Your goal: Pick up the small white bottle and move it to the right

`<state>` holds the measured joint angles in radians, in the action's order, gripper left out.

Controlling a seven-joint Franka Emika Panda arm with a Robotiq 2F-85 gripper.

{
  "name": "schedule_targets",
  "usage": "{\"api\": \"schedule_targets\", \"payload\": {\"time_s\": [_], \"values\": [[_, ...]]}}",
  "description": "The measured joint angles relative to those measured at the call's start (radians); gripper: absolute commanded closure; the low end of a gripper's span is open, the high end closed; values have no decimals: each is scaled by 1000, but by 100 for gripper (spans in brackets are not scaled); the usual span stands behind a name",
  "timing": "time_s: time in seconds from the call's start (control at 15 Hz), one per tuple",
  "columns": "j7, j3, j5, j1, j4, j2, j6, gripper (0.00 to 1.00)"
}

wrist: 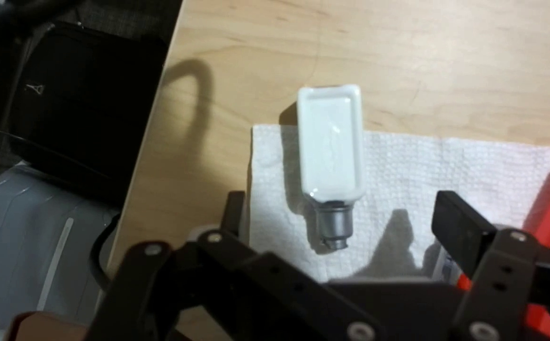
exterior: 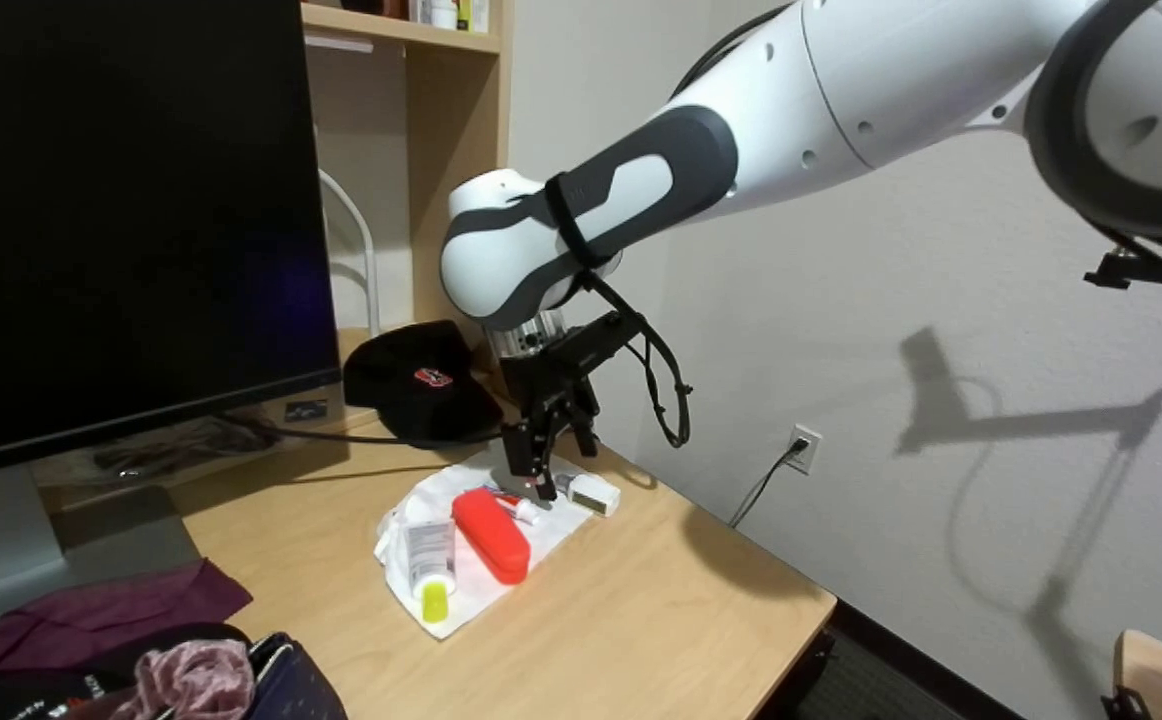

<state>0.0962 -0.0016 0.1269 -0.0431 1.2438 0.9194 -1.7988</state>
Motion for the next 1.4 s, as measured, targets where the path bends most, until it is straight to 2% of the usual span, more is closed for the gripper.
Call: {"api": "schedule_targets", "payload": {"time_s": [0.67, 0.73, 0.8, 0.93, 1.4], "values": [[0, 1, 0, -4, -106, 81, 27, 0], [0, 1, 0, -5, -110, 81, 27, 4], [0, 1, 0, -6, -114, 81, 27, 26], [0, 1, 0, -7, -120, 81, 27, 31], [0, 0, 0, -7, -125, 81, 27, 77]]}}
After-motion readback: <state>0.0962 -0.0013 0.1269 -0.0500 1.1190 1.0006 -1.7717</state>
